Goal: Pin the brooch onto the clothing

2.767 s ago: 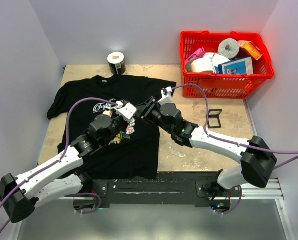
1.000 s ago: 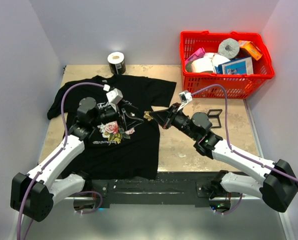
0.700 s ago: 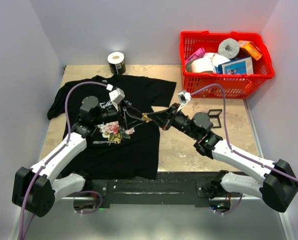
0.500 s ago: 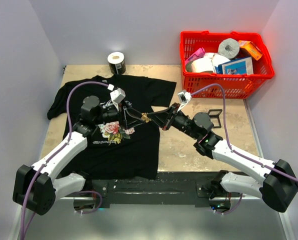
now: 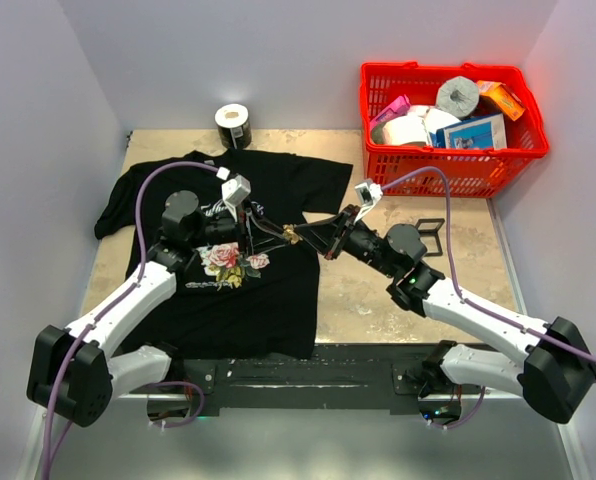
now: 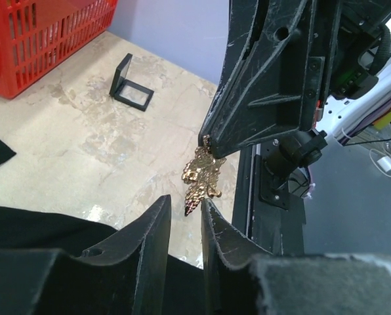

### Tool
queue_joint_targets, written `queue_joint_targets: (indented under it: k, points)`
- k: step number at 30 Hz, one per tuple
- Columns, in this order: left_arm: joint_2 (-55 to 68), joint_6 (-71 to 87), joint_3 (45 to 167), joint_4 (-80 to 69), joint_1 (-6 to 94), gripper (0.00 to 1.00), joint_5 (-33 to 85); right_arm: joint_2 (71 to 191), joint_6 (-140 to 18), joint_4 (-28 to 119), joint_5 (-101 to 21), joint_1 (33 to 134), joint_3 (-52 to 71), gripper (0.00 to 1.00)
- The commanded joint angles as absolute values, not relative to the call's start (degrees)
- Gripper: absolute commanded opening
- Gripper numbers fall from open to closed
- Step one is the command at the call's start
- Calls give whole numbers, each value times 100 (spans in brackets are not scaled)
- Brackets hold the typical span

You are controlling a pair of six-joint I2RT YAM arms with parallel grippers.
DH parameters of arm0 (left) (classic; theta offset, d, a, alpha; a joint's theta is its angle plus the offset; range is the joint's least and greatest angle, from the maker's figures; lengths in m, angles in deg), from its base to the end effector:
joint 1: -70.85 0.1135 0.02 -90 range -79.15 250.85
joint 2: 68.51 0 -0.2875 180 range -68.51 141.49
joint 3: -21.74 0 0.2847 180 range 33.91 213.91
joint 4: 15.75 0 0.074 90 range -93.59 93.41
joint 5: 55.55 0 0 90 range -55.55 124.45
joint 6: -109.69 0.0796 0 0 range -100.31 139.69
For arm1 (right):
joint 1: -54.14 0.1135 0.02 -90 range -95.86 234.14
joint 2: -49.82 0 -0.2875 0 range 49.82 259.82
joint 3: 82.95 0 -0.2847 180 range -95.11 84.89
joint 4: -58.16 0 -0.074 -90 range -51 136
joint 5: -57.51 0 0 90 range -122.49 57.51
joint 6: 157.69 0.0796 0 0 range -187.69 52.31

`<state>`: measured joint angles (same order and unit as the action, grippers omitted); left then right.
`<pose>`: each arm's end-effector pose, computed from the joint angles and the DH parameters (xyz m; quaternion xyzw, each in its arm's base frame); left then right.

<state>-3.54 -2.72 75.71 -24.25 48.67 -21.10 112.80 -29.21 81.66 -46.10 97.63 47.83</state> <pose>0.2500 -0.1728 0.3145 0.3210 0.6398 -0.5436 0.4384 0.2157 0.2305 0.3275 -0.1185 0.6354 0.5556 0.5230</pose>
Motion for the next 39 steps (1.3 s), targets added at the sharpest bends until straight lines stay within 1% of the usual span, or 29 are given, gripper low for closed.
queue_joint_targets:
  k: [1, 4, 6, 7, 8, 9, 18, 19, 20, 23, 24, 25, 27, 30, 34, 39]
  points:
    - [-356, -509, 7609, -2995, 4905, 29, -2320, 11337, -3025, 8353, -4823, 9765, 4700, 0]
    - [-356, -553, 7601, -3048, 4905, 22, -2355, 11363, -3025, 8353, -4831, 9774, 4709, 0]
    - [-347, -606, 7583, -3127, 4905, 15, -2364, 11372, -3034, 8344, -4831, 9774, 4718, 0]
    - [-338, -615, 7574, -3145, 4905, 10, -2399, 11372, -3034, 8335, -4831, 9765, 4727, 0]
    - [-312, -623, 7574, -3153, 4905, 3, -2408, 11363, -3042, 8326, -4823, 9765, 4727, 0]
    - [-294, -632, 7574, -3162, 4905, 0, -2417, 11346, -3043, 8326, -4805, 9774, 4744, 0]
    - [-119, -606, 7644, -3083, 4905, 0, -2663, 11152, -3367, 7607, -4761, 9704, 4472, 0]
    - [-57, -589, 7671, -2979, 4905, 0, -2733, 11135, -3446, 7344, -4779, 9695, 4428, 2]
    - [-13, -449, 7723, -2839, 4905, 0, -2777, 11108, -3543, 7176, -4779, 9677, 4289, 12]
    - [224, 103, 8048, -1978, 4905, 0, -3023, 11012, -4069, 6368, -4796, 9660, 3938, 34]
    - [277, 245, 8214, -1741, 4905, 0, -3067, 11003, -4358, 6183, -4857, 9668, 3840, 49]
    - [399, 490, 8285, -1321, 4896, 0, -3146, 11020, -4517, 5816, -4936, 9677, 3735, 53]
    - [496, 650, 8417, -1063, 4896, 0, -3269, 11081, -4930, 5419, -5182, 9668, 3392, 61]
    - [541, 747, 8462, -921, 4879, 0, -3541, 11248, -5326, 4699, -5402, 9668, 3058, 62]
    - [506, 1107, 8550, -518, 4853, 0, -3577, 11503, -5582, 4328, -5666, 9677, 2768, 61]
    - [523, 1169, 8576, -429, 4809, 0, -3612, 11925, -5863, 3986, -6096, 9677, 2504, 59]
